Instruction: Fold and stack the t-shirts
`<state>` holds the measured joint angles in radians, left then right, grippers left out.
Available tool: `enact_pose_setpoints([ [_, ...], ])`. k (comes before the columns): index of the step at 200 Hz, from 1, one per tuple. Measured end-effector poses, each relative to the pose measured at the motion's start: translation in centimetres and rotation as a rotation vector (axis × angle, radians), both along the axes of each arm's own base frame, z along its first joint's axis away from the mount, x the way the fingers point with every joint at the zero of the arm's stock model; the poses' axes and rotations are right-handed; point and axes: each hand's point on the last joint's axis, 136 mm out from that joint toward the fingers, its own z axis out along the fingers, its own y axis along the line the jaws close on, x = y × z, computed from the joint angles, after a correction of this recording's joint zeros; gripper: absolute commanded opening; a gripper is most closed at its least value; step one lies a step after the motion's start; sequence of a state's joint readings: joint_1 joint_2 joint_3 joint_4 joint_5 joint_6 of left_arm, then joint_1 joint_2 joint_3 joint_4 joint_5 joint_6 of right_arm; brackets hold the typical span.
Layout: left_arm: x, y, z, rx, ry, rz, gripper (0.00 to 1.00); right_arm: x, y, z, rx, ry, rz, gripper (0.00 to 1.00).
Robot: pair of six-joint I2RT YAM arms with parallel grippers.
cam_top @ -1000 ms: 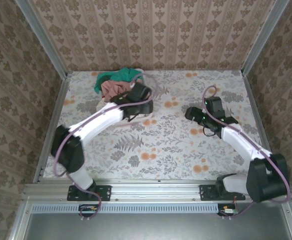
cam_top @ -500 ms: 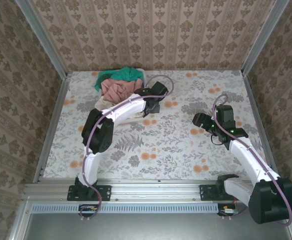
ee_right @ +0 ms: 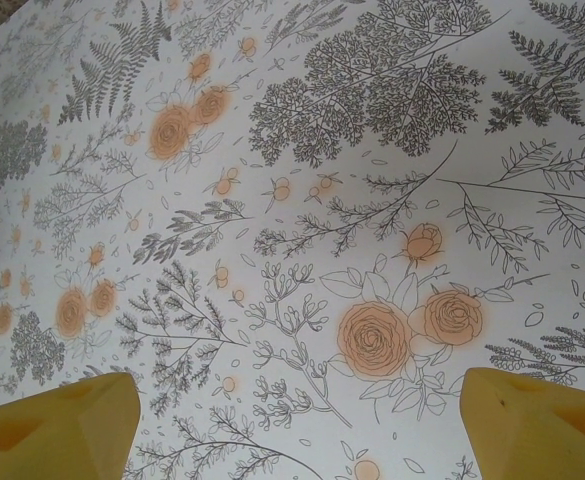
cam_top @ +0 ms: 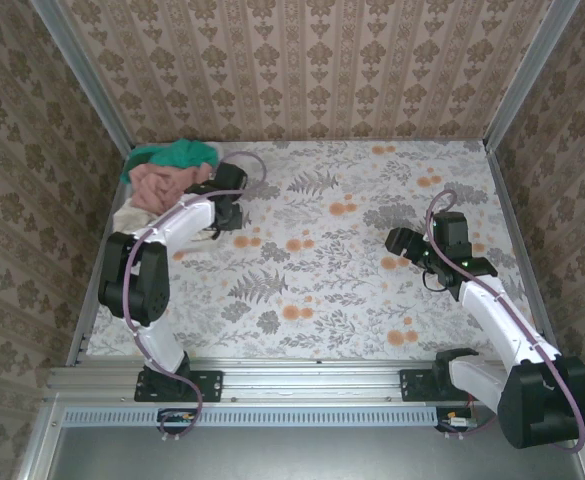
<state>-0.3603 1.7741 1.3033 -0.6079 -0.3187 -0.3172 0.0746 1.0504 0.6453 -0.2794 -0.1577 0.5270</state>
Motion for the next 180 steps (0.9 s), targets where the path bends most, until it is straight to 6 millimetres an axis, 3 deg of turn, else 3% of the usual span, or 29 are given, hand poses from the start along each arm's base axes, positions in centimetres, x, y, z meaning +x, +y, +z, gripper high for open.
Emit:
enact_pose_setpoints([
  [17, 0.8, 2.4, -0.2, 0.044, 0.005, 0.005, 0.00, 0.1, -0.1, -0.2, 0.000, 0.005, -0.003, 0.85],
  [39, 1.6, 4.0, -0.1, 0.083, 0.014, -0.022, 0.00, 0.1, -0.1, -0.3, 0.000, 0.009, -0.005, 0.85],
  [94, 2.9, 6.8, -0.1, 0.190, 0.031, -0.105, 0.00, 0.0, -0.2, -0.3, -0.001, 0.012, -0.007, 0.85],
  [132, 4.8, 9.2, 0.0, 0.249, 0.028, -0.088, 0.00, -0.2, -0.4, -0.3, -0.008, 0.015, -0.017, 0.85],
  [161, 5.1, 10.6, 0.1, 0.274, 0.031, -0.080, 0.00, -0.2, -0.5, 0.0, -0.011, 0.007, -0.022, 0.87],
  [172, 5.2, 10.7, 0.1, 0.277, 0.034, -0.079, 0.16, -0.2, -0.5, 0.0, -0.012, 0.005, -0.022, 0.87],
  [180, 5.2, 10.6, 0.1, 0.280, 0.036, -0.080, 0.46, -0.2, -0.5, 0.0, -0.012, 0.005, -0.022, 0.87],
])
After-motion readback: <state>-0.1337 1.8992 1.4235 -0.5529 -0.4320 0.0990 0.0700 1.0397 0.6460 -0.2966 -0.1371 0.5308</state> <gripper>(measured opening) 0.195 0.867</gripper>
